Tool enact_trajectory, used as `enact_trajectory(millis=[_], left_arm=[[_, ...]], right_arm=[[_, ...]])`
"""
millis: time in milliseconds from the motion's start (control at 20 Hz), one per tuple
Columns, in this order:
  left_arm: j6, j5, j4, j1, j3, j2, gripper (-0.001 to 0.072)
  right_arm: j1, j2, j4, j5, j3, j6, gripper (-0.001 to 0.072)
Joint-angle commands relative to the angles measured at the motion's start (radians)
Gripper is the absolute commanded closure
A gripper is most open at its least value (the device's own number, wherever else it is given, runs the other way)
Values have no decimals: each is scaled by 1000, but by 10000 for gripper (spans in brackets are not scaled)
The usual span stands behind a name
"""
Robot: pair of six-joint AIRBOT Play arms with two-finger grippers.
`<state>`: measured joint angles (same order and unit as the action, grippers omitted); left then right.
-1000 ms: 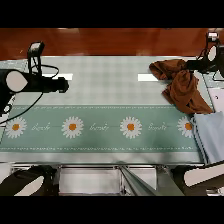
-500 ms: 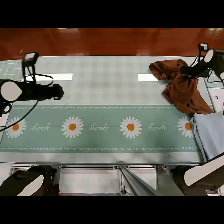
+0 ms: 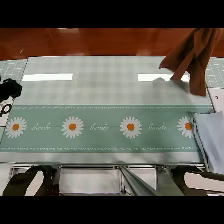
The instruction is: Fold the shirts.
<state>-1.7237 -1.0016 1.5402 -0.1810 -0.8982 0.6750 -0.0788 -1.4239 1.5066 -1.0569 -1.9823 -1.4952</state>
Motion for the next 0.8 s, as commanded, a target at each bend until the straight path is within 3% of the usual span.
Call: enact_trajectory(millis=[0, 150, 300, 450, 650, 750], left_arm=[[-3, 5, -50, -24, 71, -140, 202], [3, -4, -240, -24, 133, -214, 202], [63, -20, -363, -24, 190, -231, 202], [109, -72, -402, -24, 230, -227, 203], [145, -111, -437, -24, 266, -227, 203], [145, -114, -437, -24, 267, -227, 203]], right_arm=[[123, 122, 15, -20, -90, 9, 692], [287, 207, 60, -22, -90, 7, 692], [451, 237, 76, -82, -90, -11, 693], [636, 227, 71, -173, -49, -23, 692], [868, 180, 3, -159, 109, -77, 692], [934, 142, 39, -145, 198, -124, 692]])
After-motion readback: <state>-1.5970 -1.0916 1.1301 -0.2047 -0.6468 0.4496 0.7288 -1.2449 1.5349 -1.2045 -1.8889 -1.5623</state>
